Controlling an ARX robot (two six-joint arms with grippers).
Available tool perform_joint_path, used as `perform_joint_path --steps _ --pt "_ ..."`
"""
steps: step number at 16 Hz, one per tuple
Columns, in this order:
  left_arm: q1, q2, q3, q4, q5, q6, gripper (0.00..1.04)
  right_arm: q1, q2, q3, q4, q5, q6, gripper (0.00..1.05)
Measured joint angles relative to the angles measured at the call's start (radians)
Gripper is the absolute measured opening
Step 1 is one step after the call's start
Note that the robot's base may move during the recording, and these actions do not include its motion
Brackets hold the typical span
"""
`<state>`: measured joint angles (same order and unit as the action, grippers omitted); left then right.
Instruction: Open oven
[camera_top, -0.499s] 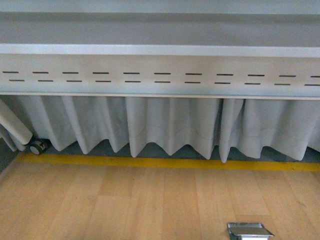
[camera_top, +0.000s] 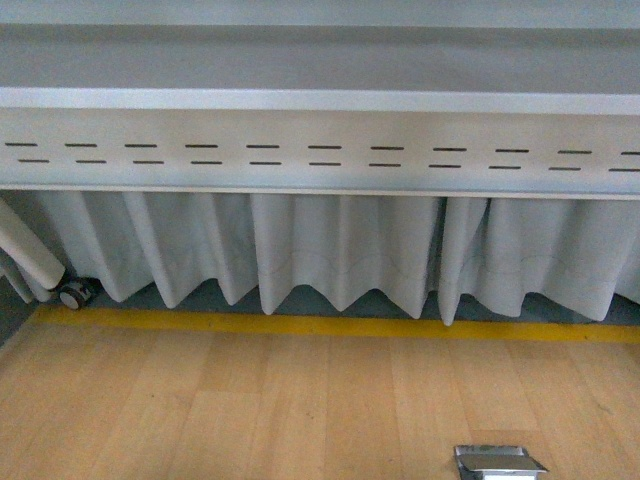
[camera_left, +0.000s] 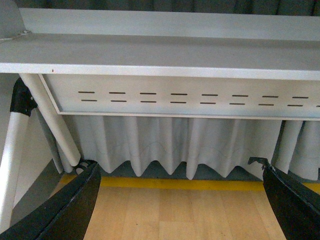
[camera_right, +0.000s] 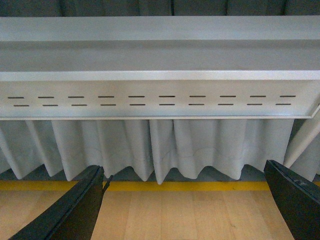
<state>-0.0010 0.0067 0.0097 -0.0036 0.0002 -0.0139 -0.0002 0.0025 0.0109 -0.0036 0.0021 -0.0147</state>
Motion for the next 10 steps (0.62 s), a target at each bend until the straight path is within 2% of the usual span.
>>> perform_joint_path --steps 10 --pt "0.000 0.000 0.000 0.000 0.000 0.000 0.98 0.000 0.000 0.000 0.000 0.000 0.000 0.98"
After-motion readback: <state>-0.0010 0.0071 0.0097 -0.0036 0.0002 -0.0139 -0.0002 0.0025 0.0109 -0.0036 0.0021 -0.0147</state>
